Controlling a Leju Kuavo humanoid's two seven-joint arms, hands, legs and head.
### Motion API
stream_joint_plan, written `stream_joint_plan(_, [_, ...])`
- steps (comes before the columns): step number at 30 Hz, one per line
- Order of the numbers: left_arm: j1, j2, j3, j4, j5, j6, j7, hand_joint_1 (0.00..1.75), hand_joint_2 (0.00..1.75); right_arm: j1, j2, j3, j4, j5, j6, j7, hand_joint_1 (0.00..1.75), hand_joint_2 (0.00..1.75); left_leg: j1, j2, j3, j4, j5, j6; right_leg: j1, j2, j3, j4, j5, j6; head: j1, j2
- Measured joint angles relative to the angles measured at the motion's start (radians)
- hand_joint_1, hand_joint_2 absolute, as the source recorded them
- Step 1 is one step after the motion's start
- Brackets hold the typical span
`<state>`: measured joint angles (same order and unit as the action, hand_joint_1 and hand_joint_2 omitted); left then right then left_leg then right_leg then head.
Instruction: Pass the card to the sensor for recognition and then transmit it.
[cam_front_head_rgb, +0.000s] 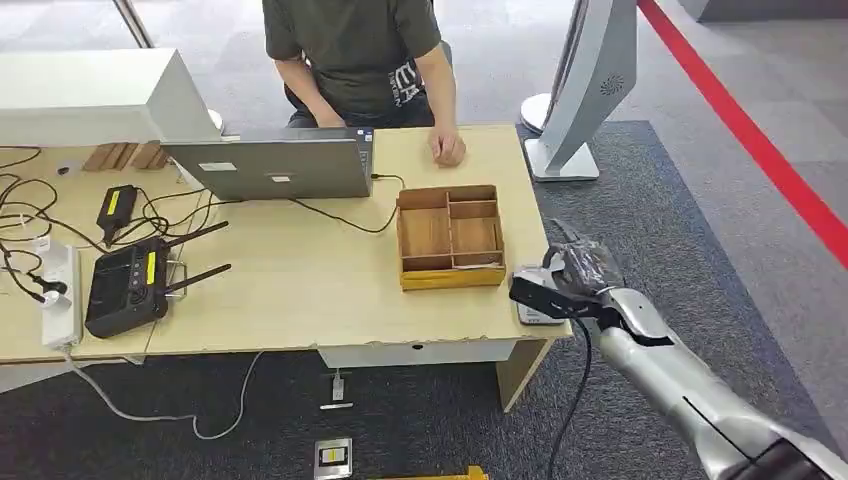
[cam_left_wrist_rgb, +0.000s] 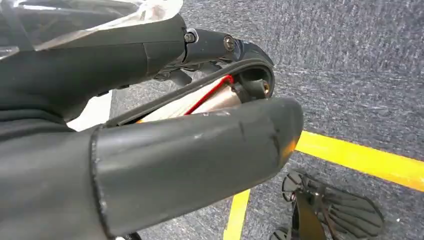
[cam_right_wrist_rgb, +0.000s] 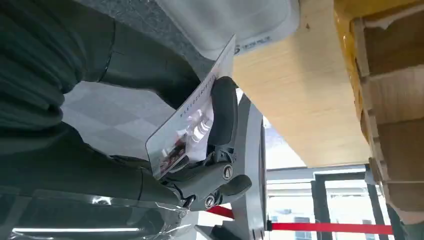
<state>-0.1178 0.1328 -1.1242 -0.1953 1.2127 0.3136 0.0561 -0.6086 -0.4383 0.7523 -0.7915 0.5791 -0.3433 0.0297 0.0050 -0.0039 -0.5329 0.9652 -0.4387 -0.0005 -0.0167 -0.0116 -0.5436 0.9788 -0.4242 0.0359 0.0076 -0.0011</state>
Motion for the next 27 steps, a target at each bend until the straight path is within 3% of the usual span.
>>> stream_joint_plan(15, [0.000, 0.000, 0.000, 0.000, 0.007, 0.002, -0.020, 0.00, 0.00, 0.031, 0.034, 0.025, 0.077, -0.053, -0.035, -0.030, 1.75, 1.75, 0.000, 0.000, 0.001, 0.000, 0.000, 0.000, 0.000, 0.000, 0.001, 0.000, 0.000, 0.000, 0.000, 0.000])
stream_joint_plan(27, [0.000, 0.002, 0.000, 0.000, 0.010, 0.011, 0.018, 0.00, 0.00, 0.011, 0.048, 0.037, 0.120, -0.071, -0.063, -0.057, 1.75, 1.75, 0.000, 0.000, 0.001, 0.000, 0.000, 0.000, 0.000, 0.000, 0.001, 0.000, 0.001, 0.001, 0.000, 0.000])
